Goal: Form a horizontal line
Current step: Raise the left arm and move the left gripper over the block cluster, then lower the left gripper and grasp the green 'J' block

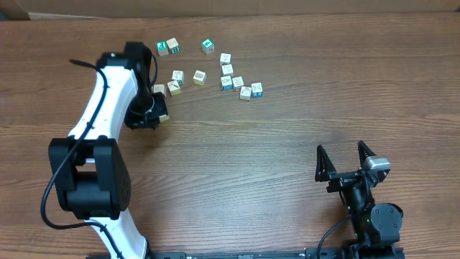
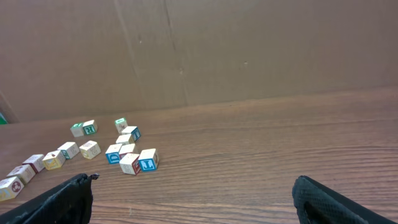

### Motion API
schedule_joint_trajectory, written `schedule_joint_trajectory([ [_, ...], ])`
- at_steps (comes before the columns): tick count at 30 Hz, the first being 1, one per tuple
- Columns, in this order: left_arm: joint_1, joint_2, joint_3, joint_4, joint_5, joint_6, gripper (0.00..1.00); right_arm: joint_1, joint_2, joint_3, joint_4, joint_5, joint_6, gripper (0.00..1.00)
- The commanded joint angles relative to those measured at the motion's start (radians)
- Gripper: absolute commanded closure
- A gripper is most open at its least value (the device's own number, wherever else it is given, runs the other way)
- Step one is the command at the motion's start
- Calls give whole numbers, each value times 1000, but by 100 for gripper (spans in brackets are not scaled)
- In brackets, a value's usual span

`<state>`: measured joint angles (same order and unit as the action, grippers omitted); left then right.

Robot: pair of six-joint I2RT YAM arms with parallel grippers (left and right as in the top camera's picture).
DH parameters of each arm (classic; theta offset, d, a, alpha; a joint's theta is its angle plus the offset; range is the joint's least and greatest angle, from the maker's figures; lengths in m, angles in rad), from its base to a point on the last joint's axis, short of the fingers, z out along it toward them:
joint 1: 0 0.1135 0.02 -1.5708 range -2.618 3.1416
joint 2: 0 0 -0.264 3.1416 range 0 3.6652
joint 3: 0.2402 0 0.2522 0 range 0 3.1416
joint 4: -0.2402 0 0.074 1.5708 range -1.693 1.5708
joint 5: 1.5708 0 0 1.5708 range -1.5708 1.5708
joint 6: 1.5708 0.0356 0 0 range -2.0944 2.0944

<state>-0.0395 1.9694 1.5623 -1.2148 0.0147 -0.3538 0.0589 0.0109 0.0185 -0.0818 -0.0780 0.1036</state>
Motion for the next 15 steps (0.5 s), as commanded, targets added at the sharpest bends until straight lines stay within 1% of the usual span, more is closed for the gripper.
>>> schedule_joint_trajectory([
  [1, -6, 7, -78, 87, -19, -21, 96, -5, -8, -10, 4, 6, -4, 0],
  [8, -6, 7, -210, 299, -21, -21, 96, -5, -8, -10, 4, 6, -4, 0],
  [15, -6, 7, -229, 446, -22, -21, 95, -5, -8, -10, 4, 6, -4, 0],
])
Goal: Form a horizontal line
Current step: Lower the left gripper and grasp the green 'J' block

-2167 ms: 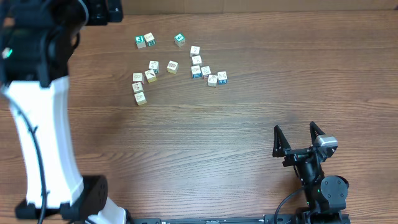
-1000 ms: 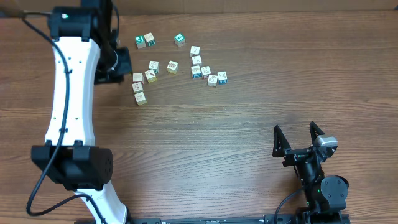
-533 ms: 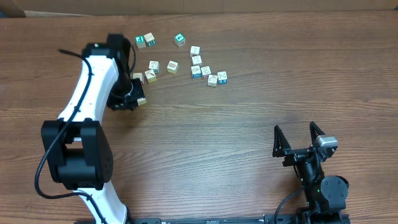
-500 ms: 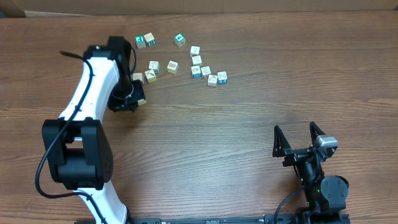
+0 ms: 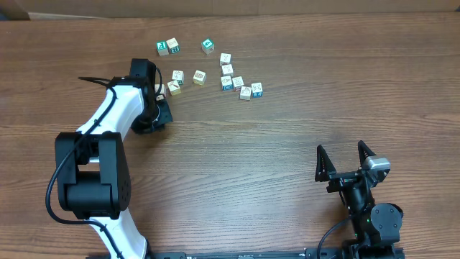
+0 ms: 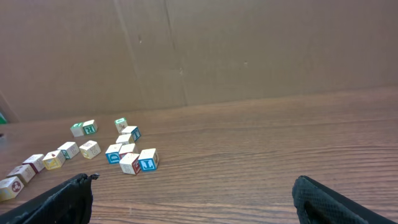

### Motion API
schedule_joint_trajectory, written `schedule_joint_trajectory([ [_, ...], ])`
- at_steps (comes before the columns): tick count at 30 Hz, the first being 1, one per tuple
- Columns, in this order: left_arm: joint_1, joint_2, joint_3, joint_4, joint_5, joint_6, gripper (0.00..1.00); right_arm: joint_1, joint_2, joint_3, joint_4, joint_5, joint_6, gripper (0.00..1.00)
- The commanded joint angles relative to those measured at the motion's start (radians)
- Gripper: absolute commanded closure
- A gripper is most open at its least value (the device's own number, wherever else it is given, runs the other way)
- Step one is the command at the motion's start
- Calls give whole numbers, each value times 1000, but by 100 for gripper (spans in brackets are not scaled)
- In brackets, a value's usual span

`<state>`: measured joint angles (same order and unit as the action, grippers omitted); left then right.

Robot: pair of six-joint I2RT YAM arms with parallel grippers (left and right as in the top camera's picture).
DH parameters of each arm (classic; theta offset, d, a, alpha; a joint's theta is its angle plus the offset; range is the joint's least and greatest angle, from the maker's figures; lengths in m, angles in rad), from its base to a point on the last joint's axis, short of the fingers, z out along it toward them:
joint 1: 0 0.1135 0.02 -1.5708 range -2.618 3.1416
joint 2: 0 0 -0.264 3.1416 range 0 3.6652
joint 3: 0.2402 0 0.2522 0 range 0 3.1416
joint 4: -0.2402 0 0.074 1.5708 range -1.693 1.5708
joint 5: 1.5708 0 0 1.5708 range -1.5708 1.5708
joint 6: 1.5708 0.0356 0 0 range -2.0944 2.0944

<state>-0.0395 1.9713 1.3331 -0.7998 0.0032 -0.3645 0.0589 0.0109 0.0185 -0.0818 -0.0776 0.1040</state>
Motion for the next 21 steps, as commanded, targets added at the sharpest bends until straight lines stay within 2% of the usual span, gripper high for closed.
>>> schedule_joint_trajectory([
  [1, -6, 6, 0, 53, -11, -10, 96, -5, -8, -10, 4, 6, -4, 0],
  [15, -7, 6, -5, 282, -2, -18, 91, -5, -8, -10, 4, 6, -4, 0],
  [18, -7, 6, -5, 308, -3, -18, 87, -5, -8, -10, 4, 6, -4, 0],
  [21, -7, 6, -5, 327, -4, -17, 72, -5, -8, -10, 4, 6, -4, 0],
])
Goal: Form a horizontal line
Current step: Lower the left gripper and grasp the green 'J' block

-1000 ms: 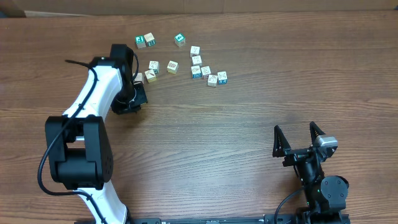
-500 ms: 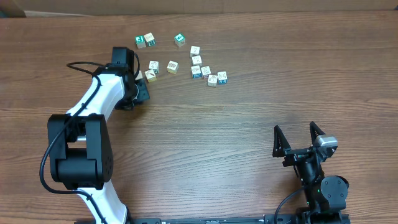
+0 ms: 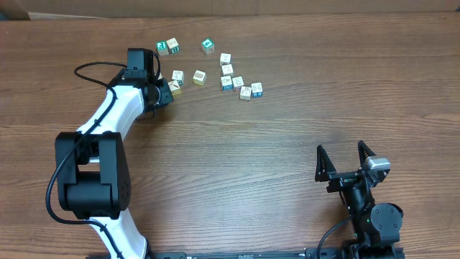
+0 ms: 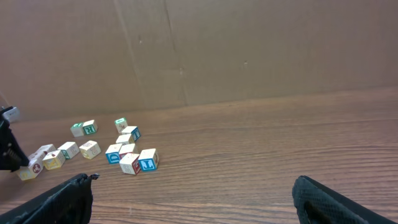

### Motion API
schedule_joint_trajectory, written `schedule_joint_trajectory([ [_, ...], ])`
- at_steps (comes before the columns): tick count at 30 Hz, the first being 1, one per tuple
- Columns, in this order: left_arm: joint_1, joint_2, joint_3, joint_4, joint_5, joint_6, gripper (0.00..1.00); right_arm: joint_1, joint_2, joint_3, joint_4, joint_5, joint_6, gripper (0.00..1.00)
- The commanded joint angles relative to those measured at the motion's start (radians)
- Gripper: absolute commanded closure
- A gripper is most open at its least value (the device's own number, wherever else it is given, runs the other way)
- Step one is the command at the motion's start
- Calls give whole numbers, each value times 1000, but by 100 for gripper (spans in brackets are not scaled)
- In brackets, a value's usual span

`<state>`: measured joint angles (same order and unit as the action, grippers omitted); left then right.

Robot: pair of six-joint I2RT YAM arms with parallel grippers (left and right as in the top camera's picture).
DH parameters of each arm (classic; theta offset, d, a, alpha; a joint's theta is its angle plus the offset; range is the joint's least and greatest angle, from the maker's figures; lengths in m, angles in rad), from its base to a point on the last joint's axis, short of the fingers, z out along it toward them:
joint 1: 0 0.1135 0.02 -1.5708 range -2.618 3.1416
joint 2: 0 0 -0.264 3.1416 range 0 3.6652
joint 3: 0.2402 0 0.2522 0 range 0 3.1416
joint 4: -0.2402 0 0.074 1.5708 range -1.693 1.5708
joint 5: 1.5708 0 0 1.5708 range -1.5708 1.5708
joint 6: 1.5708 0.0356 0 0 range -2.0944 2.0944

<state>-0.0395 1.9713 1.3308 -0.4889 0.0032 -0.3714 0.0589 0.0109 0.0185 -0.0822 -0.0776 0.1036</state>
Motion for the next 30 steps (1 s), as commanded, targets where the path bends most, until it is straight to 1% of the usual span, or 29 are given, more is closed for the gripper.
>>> schedule_joint_trajectory([
  [1, -7, 6, -3, 19, -4, -10, 70, -5, -8, -10, 5, 6, -4, 0],
  [5, -7, 6, -3, 21, -22, -10, 60, -5, -8, -10, 5, 6, -4, 0],
  [11, -8, 22, -3, 29, -30, -10, 56, -5, -8, -10, 5, 6, -4, 0],
  [16, -8, 68, -3, 44, -37, -6, 55, -5, -8, -10, 5, 6, -4, 0],
  [25, -6, 69, -2, 77, -61, 2, 59, -5, -8, -10, 5, 6, -4, 0],
  [30, -6, 69, -2, 83, -66, 2, 55, -5, -8, -10, 5, 6, -4, 0],
])
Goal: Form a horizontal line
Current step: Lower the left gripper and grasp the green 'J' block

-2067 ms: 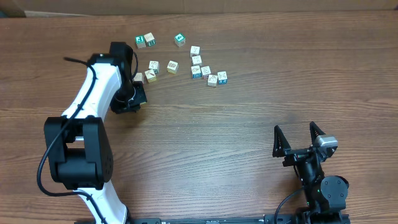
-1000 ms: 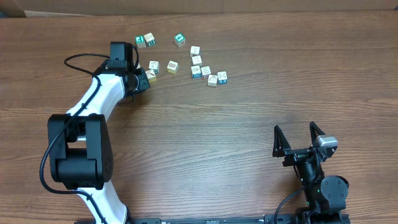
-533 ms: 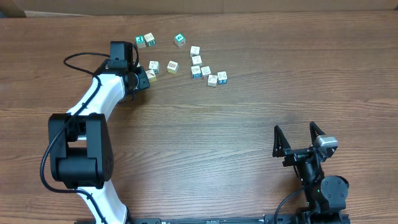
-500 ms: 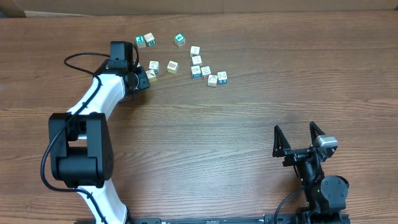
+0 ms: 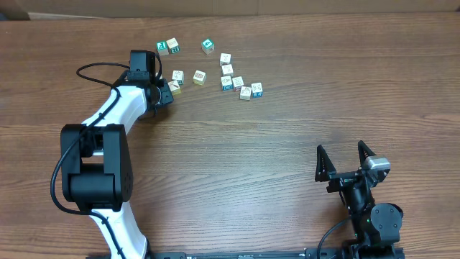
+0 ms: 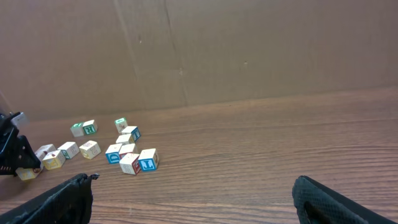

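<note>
Several small wooden letter blocks lie scattered at the far middle of the table, from a green-faced pair (image 5: pixel 167 47) to a tight cluster (image 5: pixel 237 83). My left gripper (image 5: pixel 163 93) reaches down beside a tan block (image 5: pixel 173 87) at the left end of the scatter. In the right wrist view the left gripper (image 6: pixel 15 152) stands over a block (image 6: pixel 28 173), and its jaws cannot be made out. My right gripper (image 5: pixel 348 160) rests at the near right, open and holding nothing, far from the blocks.
A cardboard wall (image 6: pixel 217 50) closes off the far edge of the wooden table (image 5: pixel 273 158). The left arm's white links (image 5: pixel 118 108) and its cable arch over the left part of the table. The right arm's base (image 5: pixel 374 216) sits at the near edge.
The left gripper has shifted very slightly toward the blocks. The tan block at its tip stays where it was. The right arm has not moved.
The left gripper was first nearer me, left of the scatter, with a block at its fingertips. It was then a little farther back, and then up against the left end of the blocks, with a tan block by it. The right gripper stayed open and still.
</note>
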### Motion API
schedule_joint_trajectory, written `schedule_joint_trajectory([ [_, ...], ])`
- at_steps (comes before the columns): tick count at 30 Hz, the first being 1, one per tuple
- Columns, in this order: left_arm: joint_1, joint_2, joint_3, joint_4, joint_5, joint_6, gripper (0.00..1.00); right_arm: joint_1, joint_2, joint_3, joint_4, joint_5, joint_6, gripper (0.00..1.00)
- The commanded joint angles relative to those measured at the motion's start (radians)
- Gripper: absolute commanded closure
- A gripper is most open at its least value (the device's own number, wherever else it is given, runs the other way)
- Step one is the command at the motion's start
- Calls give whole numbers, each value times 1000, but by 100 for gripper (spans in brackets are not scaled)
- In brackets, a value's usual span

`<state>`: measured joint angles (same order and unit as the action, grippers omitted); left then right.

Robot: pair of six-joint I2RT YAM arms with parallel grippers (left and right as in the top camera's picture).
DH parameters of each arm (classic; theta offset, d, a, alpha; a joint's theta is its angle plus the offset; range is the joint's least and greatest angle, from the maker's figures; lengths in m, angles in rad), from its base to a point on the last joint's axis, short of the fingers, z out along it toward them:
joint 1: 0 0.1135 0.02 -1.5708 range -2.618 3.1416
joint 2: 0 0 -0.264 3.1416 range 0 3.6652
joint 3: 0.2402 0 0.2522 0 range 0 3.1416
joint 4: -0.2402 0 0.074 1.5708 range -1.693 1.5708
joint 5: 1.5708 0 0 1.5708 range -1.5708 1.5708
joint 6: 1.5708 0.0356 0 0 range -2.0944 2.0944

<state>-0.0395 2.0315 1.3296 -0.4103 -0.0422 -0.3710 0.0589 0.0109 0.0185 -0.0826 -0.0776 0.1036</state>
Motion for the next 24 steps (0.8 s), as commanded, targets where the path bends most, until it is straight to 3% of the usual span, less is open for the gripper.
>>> schedule_joint_trajectory([
  [1, -6, 9, -1, 4, -20, 1, 55, -5, -8, -10, 5, 6, -4, 0],
  [10, -6, 9, -1, -1, -16, 1, 78, -5, -8, -10, 5, 6, -4, 0],
  [17, -7, 8, 5, -60, 48, 1, 77, -5, -8, -10, 5, 6, -4, 0],
  [24, -7, 6, 66, -293, 154, 1, 77, -5, -8, -10, 5, 6, -4, 0],
])
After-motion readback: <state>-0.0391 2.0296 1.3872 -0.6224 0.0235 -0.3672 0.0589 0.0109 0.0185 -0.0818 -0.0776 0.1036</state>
